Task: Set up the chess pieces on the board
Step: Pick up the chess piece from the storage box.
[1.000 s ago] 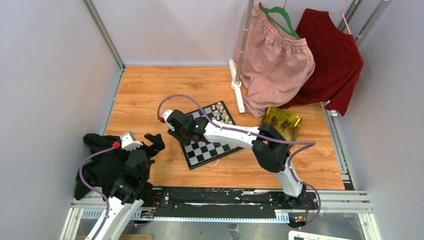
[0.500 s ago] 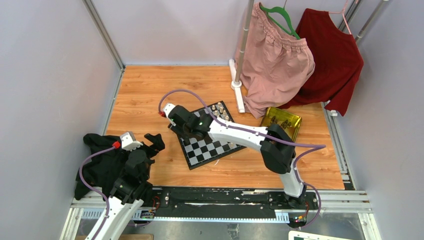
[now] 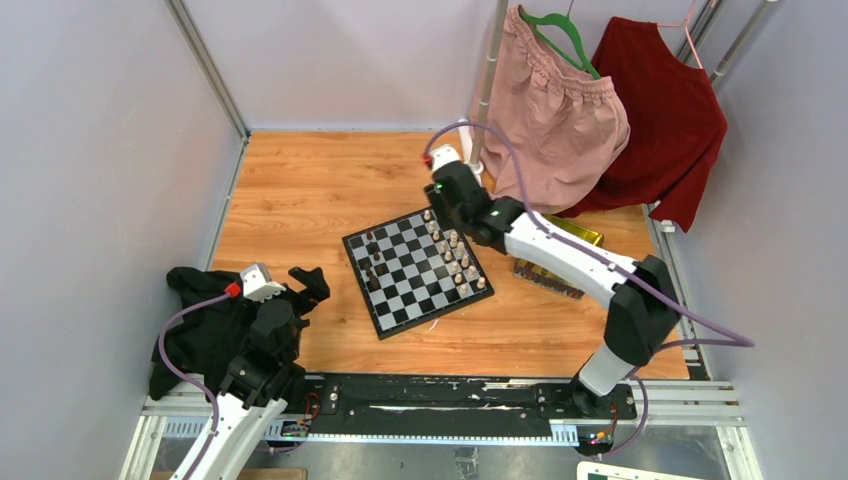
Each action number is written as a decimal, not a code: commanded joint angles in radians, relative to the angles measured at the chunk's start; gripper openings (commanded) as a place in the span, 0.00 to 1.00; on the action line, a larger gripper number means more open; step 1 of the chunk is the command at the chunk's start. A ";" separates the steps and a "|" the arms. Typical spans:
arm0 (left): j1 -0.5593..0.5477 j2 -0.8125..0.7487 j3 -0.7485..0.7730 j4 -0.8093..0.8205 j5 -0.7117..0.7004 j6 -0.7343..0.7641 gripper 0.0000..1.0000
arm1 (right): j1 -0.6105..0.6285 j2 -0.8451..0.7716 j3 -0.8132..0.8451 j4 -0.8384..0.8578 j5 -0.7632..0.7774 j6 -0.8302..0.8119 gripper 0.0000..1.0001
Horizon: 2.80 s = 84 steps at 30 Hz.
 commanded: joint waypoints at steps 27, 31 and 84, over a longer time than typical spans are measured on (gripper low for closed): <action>-0.006 0.027 -0.011 0.029 0.000 0.010 1.00 | -0.654 -0.019 -0.340 0.087 -0.149 0.233 0.49; -0.006 0.036 -0.011 0.033 0.001 0.009 1.00 | -0.670 -0.016 -0.352 0.093 -0.160 0.236 0.49; -0.006 0.003 -0.011 0.010 -0.001 0.007 1.00 | -0.659 -0.204 -0.426 0.113 -0.200 0.214 0.00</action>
